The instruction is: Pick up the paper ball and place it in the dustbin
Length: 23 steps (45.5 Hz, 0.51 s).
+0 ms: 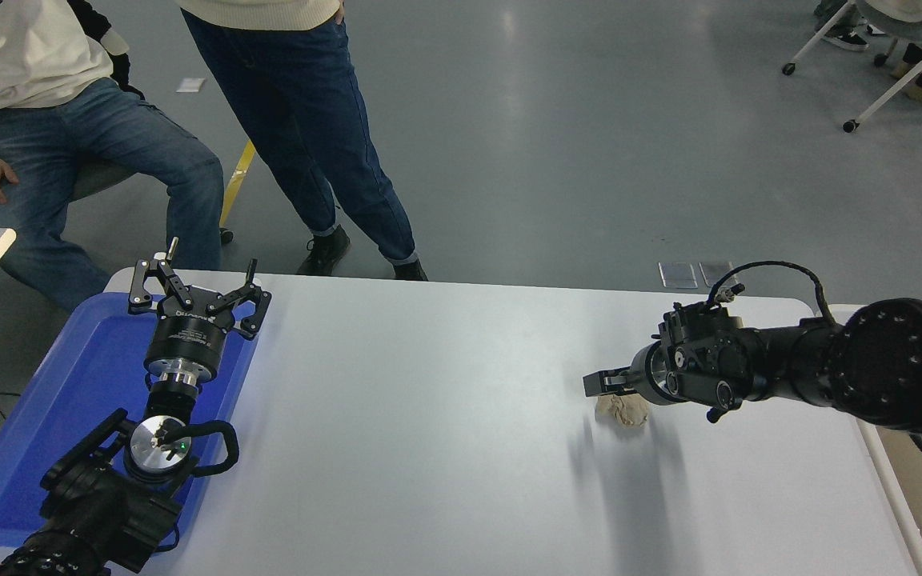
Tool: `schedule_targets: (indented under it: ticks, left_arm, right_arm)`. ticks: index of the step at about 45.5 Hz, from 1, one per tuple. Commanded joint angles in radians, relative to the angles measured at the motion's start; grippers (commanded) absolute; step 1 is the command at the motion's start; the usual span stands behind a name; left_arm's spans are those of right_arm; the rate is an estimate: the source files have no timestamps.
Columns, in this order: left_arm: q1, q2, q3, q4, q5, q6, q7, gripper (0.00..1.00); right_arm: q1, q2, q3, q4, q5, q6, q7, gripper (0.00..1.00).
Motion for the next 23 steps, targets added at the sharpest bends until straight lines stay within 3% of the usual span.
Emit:
schedule_targets:
  ticks: [1, 23]
  left_arm:
    - [0.0, 0.0, 0.0, 0.0, 0.0, 0.001, 0.0, 1.0]
    - [0.0, 0.0, 0.0, 0.0, 0.0, 0.0, 0.0, 1.0]
  right_arm:
    - [-0.026, 0.01, 0.004, -0.023, 0.007, -0.003, -0.001, 1.0]
    - [-0.055, 0.01, 0.006, -0.026, 0.012, -0.022, -0.001, 0.9]
